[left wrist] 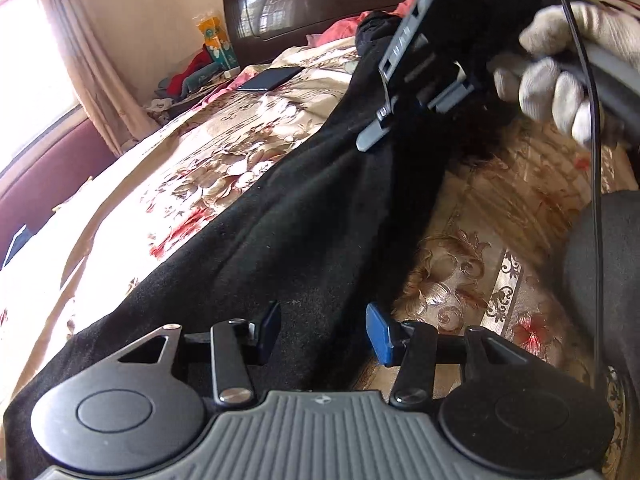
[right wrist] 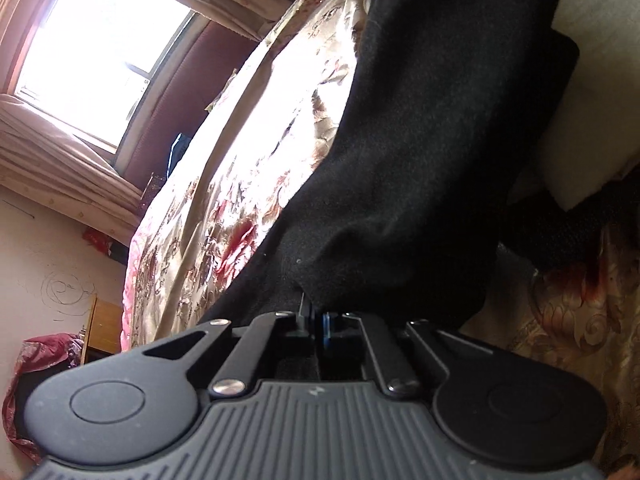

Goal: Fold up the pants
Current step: 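Lower the right gripper along the pant leg, pressing it flat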

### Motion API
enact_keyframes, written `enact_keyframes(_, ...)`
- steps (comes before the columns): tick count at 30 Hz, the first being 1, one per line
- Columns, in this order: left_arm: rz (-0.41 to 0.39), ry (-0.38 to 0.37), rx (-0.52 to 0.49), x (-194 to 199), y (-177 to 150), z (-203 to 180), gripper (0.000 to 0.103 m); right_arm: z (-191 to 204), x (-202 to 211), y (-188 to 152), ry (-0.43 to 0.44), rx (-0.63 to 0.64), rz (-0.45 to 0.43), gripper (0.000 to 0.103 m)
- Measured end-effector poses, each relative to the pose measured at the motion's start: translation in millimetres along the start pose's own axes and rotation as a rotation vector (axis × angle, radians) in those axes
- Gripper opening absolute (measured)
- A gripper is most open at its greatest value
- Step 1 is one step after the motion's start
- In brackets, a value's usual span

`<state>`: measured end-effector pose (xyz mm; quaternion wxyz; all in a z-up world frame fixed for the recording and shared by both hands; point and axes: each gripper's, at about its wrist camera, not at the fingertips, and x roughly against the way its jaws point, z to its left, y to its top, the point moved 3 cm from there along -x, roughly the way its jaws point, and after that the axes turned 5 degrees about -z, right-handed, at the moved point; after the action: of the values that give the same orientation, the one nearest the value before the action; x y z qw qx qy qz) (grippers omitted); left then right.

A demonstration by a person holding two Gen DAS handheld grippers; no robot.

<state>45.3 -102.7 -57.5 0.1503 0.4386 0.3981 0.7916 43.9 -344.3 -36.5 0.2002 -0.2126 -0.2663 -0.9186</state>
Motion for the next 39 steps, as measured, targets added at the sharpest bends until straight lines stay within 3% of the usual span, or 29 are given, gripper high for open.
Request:
enact_keyframes(6, 0.012, 0.034, -0.021, -10.2, 1.1, -5.9, 0.059, 5.9, 8.7, -0.5, 0.001, 0.026, 0.025, 0.004)
enact_keyframes(10, 0.029, -0.020, 0.063, -8.7, 3.8, 3.3, 0.030, -1.6, 8.6, -3.1, -0.016, -0.012, 0.053, 0.004)
enact_keyframes(15, -0.022, -0.013, 0.076, 12.5, 12.4, 8.5, 0.029, 17.7, 27.3, 8.6, 0.041, 0.015, -0.003, 0.003)
enact_keyframes(17, 0.000, -0.022, 0.065, 10.0, 7.7, 5.0, 0.028, 10.2, 21.4, 10.3, -0.014, 0.043, 0.001, 0.002)
enact_keyframes(21, 0.053, -0.047, 0.063, -2.4, -6.1, -4.5, 0.026, -23.0, -6.6, -5.1, -0.128, 0.013, 0.093, 0.003)
enact_keyframes(24, 0.032, -0.019, 0.057, 3.7, -6.1, -6.6, 0.027, -29.3, -5.7, -13.0, -0.078, -0.051, 0.078, 0.010)
enact_keyframes(30, 0.003, 0.000, 0.067, 0.5, -0.3, -5.3, 0.046, -25.7, -28.8, -8.7, -0.035, -0.068, 0.070, 0.020)
enact_keyframes(32, -0.020, 0.001, 0.071, 1.8, 3.6, -7.3, 0.055, -24.2, -31.3, -7.4, -0.030, -0.074, 0.065, 0.019)
enact_keyframes(34, -0.030, 0.007, 0.052, -0.2, 6.5, -10.7, 0.058, -20.8, -25.3, -5.8, -0.017, -0.063, 0.037, 0.006)
enact_keyframes(39, -0.041, 0.018, -0.024, -9.2, 11.1, -23.3, 0.059, -1.4, -0.9, 0.5, 0.062, -0.060, -0.004, 0.005)
